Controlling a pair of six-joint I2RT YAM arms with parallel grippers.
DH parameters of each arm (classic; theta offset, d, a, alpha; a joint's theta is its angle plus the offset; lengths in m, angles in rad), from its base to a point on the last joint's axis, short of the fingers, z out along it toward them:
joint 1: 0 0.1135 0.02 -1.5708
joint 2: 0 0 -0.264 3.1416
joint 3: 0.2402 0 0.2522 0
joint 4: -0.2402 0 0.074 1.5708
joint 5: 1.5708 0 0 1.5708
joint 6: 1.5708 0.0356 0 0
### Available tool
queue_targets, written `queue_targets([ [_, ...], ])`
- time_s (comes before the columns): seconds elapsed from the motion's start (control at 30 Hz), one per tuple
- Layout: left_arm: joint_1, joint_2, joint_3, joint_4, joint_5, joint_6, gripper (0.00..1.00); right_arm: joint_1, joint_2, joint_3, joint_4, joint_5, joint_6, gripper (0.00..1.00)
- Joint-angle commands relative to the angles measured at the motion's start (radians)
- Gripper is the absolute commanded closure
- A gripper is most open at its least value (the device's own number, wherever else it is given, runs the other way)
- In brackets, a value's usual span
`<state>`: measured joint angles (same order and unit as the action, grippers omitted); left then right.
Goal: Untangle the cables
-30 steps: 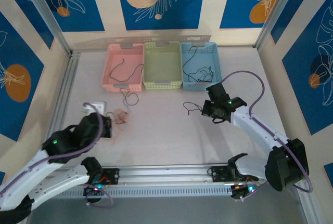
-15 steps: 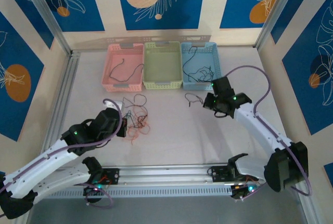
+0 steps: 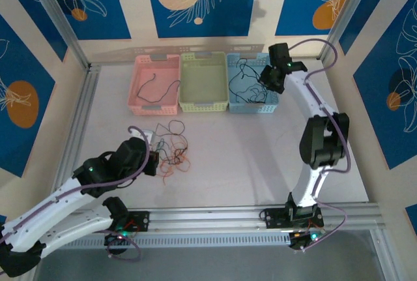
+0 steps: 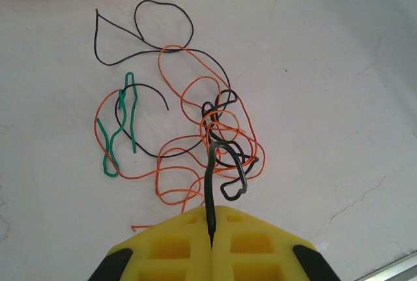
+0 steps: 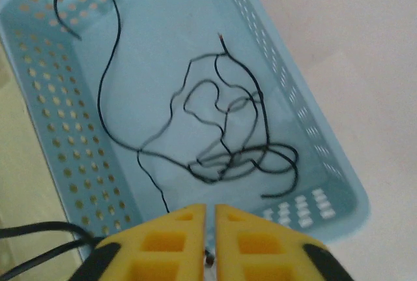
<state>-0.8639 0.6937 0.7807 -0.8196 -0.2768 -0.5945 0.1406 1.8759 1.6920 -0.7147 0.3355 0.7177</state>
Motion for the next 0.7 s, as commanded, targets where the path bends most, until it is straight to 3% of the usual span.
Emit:
queue_targets([
  [0.0,0.005,-0.032,0.026,-0.030,0.016,0.002,1.00,-0.021,0.082,0.121,-0.079,-0.011,0.024,0.79],
  [0.1,0.004,-0.027,0.025,-0.029,0.013,0.003,1.00,-0.042,0.134,0.168,-0.080,-0.054,0.031,0.66],
  [0.2,0.004,-0.013,0.026,-0.030,0.014,0.005,1.00,-0.043,0.129,0.177,-0.103,-0.087,0.017,0.63],
  [0.4,0.005,-0.028,0.034,-0.026,0.032,0.010,1.00,0.029,-0.192,-0.213,0.136,-0.247,-0.035,0.63],
  [0.53,0.005,-0.037,0.088,-0.048,0.089,0.060,1.00,0.165,-0.395,-0.491,0.272,-0.314,-0.031,0.62],
  [0.67,0.005,-0.043,0.148,-0.120,0.061,0.094,1.00,0.341,-0.506,-0.698,0.424,-0.375,0.027,0.61],
])
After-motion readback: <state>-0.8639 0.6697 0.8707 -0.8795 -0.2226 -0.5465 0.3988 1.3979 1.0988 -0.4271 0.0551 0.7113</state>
